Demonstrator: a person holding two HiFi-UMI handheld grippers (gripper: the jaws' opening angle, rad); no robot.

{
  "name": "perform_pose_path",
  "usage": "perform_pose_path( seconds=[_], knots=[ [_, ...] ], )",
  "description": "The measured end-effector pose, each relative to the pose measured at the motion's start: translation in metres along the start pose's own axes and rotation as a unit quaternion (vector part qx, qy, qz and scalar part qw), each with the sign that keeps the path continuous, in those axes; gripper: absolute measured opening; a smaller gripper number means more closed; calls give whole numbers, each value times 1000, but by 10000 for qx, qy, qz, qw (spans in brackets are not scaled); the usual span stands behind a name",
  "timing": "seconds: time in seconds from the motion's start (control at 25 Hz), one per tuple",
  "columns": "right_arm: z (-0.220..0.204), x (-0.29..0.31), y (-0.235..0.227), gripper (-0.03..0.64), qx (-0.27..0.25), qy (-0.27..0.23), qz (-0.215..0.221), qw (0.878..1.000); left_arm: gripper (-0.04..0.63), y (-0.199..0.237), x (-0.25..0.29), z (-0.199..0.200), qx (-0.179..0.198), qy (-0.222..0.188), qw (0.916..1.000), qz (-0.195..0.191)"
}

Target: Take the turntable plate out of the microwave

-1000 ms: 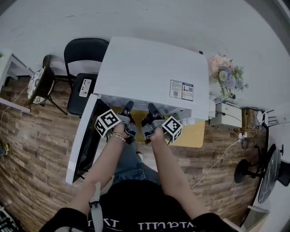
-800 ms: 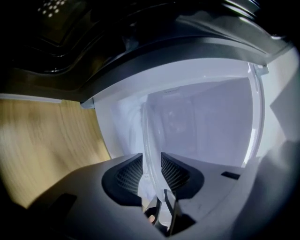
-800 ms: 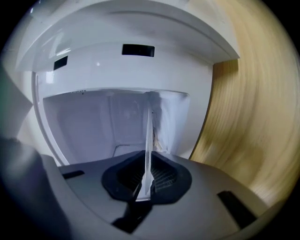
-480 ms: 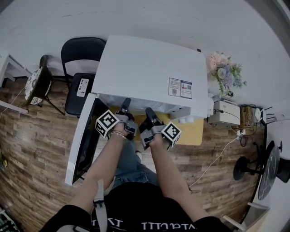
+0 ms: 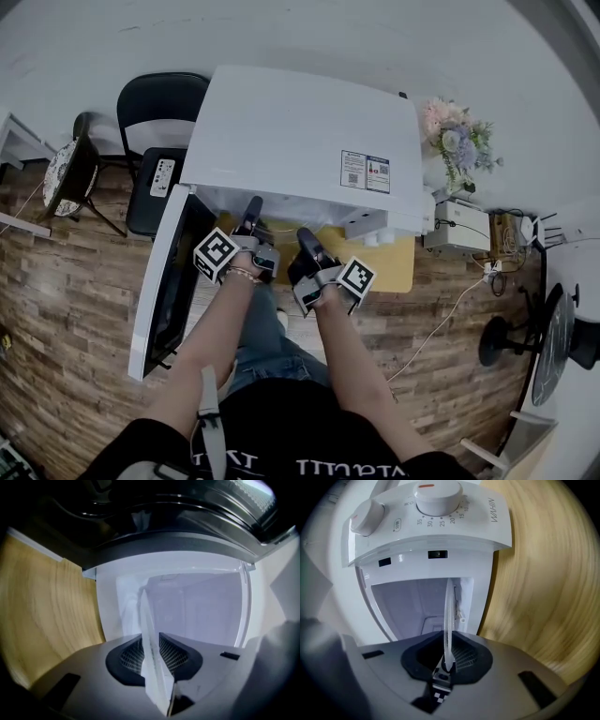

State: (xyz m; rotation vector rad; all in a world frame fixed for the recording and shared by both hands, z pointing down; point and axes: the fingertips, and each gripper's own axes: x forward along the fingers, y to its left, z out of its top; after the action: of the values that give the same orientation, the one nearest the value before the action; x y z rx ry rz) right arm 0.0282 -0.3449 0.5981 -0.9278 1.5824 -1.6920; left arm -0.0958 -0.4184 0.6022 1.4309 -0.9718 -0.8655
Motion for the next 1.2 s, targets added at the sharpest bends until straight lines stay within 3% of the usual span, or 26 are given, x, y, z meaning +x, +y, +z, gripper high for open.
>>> perform_pose_path(
  seconds=[0.2, 0.28, 0.48, 0.72, 0.92, 1.2],
  knots=[
    [-6, -10, -6, 52, -139, 169, -41, 9998, 70, 6, -8, -5, -244, 46, 9997, -67],
    [-7, -14, -10, 51, -196, 190, -148, 9995, 35, 9, -10, -7, -341, 62, 9994, 32],
    [-13, -22, -17, 52, -469, 325, -433, 9974, 31, 3, -18, -11, -392, 184, 9990, -104],
    [-19, -23, -9, 54, -806, 500, -312, 9950, 34, -17, -29, -10, -356, 202, 9981, -451],
    [-27, -20, 0, 60, -792, 482, -20, 9957, 35, -28, -41, -7, -437, 178, 9969, -636],
    [-13, -17, 9, 71, -1124, 363, -192, 9928, 35, -33, -57, -11, -581, 253, 9951, -761]
  ],
)
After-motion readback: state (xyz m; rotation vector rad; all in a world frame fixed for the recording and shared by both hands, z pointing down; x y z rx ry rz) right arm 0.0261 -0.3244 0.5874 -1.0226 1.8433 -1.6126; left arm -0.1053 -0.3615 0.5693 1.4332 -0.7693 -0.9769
